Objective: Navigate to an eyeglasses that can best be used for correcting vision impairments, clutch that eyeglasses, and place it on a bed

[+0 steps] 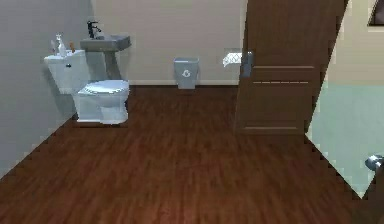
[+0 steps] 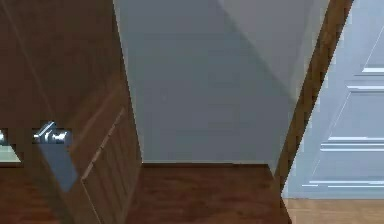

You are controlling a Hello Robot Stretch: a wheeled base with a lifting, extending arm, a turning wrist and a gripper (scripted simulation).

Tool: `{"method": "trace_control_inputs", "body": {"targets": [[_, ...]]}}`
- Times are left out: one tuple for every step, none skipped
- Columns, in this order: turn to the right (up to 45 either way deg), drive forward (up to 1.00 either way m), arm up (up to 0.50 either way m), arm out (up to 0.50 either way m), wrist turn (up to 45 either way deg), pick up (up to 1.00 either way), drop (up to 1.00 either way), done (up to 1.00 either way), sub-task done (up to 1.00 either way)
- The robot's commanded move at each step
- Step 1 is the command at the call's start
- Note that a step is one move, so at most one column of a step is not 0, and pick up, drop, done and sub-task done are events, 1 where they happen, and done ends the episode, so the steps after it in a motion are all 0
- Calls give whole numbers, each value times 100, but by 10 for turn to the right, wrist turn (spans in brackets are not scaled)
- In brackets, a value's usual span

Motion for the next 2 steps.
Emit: {"method": "trace_control_inputs", "body": {"targets": [[0,75,0,0,0,0,0,0,0],[390,0,0,0,0,0,0,0,0]]}}
